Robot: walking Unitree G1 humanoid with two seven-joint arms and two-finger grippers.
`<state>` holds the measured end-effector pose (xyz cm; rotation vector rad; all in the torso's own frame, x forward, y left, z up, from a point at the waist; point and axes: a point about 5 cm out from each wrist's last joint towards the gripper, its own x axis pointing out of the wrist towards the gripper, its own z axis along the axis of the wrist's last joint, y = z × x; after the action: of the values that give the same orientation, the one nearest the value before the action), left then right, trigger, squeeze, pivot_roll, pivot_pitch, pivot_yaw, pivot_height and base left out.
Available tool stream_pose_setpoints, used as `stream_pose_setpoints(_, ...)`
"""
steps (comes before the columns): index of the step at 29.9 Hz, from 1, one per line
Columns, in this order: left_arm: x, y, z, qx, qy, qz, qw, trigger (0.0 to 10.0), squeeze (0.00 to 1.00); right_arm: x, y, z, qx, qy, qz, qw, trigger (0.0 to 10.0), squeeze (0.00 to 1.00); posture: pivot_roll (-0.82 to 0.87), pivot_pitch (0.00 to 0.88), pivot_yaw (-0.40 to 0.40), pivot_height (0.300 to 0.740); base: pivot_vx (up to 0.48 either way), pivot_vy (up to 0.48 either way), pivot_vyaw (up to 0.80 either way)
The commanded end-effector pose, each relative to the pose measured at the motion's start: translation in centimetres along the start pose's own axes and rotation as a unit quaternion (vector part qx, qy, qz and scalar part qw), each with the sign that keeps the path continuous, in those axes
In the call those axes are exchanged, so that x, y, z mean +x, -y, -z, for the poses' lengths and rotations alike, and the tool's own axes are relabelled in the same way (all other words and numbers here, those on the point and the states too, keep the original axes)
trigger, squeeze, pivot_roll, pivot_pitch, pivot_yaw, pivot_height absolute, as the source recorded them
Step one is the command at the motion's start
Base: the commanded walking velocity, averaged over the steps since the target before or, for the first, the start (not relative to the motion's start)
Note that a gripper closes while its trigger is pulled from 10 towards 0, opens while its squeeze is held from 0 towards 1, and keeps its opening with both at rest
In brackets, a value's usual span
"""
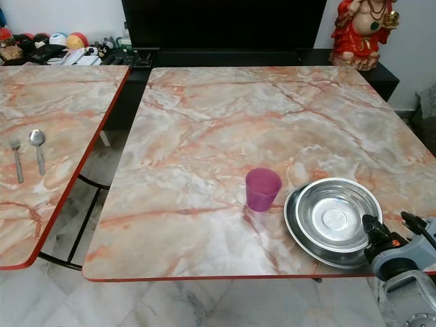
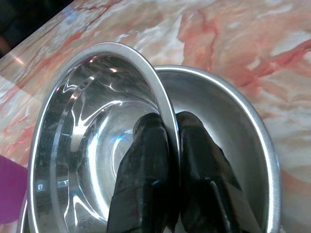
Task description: Setting the table
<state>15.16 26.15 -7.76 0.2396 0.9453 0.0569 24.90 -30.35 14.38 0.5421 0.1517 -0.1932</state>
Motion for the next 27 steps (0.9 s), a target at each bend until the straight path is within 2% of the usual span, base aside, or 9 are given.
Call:
stream_pose_setpoints(1,-0.25,-0.09,0.98,0.009,-0.018,0.003,1.0,10.0,0.0,0.12,-0.04,0.01,-0.001,0.001,0.0,1.0,10.0,0.31,-0.09,0.147,0.018,0.74,0.0,0.0,0.0)
stream_pose_setpoints(5,-0.25,-0.09,0.97,0.009,-0.018,0.003,1.0,10.0,0.0,0.12,-0.1,-0.24,-0.003,0.006,-0.001,1.0,10.0,0.3,-0.09,0.147,0.017,0.74,0.0,0.0,0.0)
stream_pose_setpoints(7,-0.24,-0.08,0.94,0.009,-0.017,0.003,1.0,10.0,0.0,0.04,-0.19,-0.43,-0.019,0.009,-0.003,1.0,10.0,0.29,-0.09,0.149,0.016,0.74,0.0,0.0,0.0)
stream_pose_setpoints(15,-0.21,0.05,0.93,0.009,-0.017,0.004,1.0,10.0,0.0,-0.42,0.03,-0.4,-0.018,0.011,0.008,1.0,10.0,0.3,-0.1,0.152,0.017,0.74,0.0,0.0,0.0)
stream_pose_setpoints(16,-0.21,0.08,0.91,0.009,-0.017,0.004,1.0,10.0,0.0,-0.57,0.24,-0.14,-0.019,0.006,0.012,1.0,10.0,0.33,-0.1,0.152,0.015,0.74,0.0,0.0,0.0)
stream_pose_setpoints(17,-0.2,0.09,0.9,0.009,-0.017,0.004,1.0,10.0,0.0,-0.62,0.31,-0.04,-0.018,0.004,0.013,1.0,10.0,0.58,-0.1,0.152,0.015,0.74,0.0,0.0,0.0)
stream_pose_setpoints(18,-0.2,0.09,0.89,0.008,-0.017,0.004,1.0,10.0,0.0,-0.69,0.4,0.06,-0.018,0.003,0.016,1.0,10.0,0.6,-0.1,0.152,0.015,0.74,0.0,0.0,0.0)
stream_pose_setpoints(27,-0.18,0.08,0.85,0.005,-0.017,0.001,1.0,10.0,0.0,-0.77,0.49,0.07,-0.023,0.0,0.025,0.999,10.0,0.53,-0.1,0.162,0.011,0.74,0.0,0.0,0.0)
